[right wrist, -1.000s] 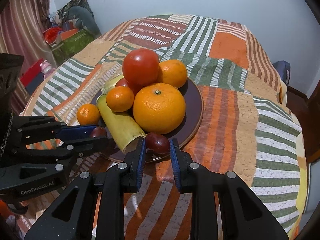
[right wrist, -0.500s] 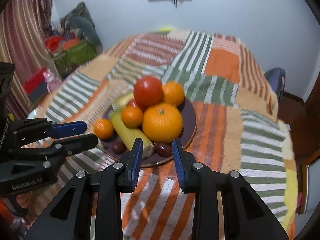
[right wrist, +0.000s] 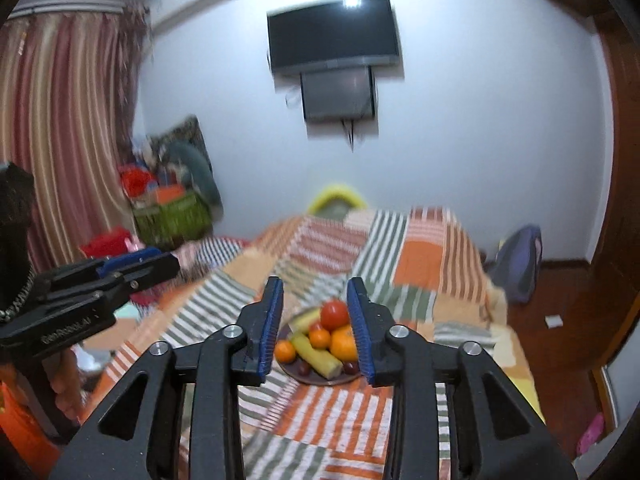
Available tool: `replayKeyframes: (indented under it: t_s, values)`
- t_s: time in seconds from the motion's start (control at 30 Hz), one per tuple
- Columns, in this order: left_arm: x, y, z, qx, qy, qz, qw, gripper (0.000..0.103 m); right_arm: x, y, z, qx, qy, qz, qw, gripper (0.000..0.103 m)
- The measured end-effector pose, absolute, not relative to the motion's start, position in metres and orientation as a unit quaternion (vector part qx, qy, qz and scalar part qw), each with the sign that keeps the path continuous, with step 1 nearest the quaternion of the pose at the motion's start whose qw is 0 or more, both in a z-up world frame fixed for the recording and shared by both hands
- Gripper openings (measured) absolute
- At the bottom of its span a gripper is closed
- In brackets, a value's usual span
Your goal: Organize fruits
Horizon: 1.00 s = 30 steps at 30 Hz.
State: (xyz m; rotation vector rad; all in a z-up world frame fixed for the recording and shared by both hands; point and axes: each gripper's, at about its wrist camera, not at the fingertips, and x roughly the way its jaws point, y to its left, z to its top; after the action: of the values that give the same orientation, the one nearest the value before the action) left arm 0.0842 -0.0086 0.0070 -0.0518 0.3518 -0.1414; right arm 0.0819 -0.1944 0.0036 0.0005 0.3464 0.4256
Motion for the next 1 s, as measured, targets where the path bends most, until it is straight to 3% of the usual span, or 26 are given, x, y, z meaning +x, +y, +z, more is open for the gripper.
replayKeyframes:
  t_s: [0.07,0.2,0.47,0.77,1.0]
  values:
    - [0.065,-0.013,0.017,-0.019,0.154,-0.067,0.986,0.05,0.063,-0.195,0.013,0.004,0.146,0.206,0.968,0.04]
    - [0.034,-0.02,0.029,-0.006,0.117,-0.06,0.991,0.061,0.042,-0.194,0.021,0.013,0.121,0.207,0.971,0.044]
    - [0.008,-0.02,0.035,-0.009,0.094,-0.058,0.994,0.085,0.028,-0.186,0.021,0.009,0.091,0.19,0.977,0.075]
    - [-0.003,-0.021,0.033,-0.001,0.086,-0.045,0.995,0.096,0.018,-0.189,0.02,0.017,0.083,0.178,0.98,0.095]
    - [-0.006,-0.019,0.03,-0.003,0.086,-0.045,0.995,0.1,0.008,-0.19,0.017,0.017,0.078,0.17,0.982,0.101]
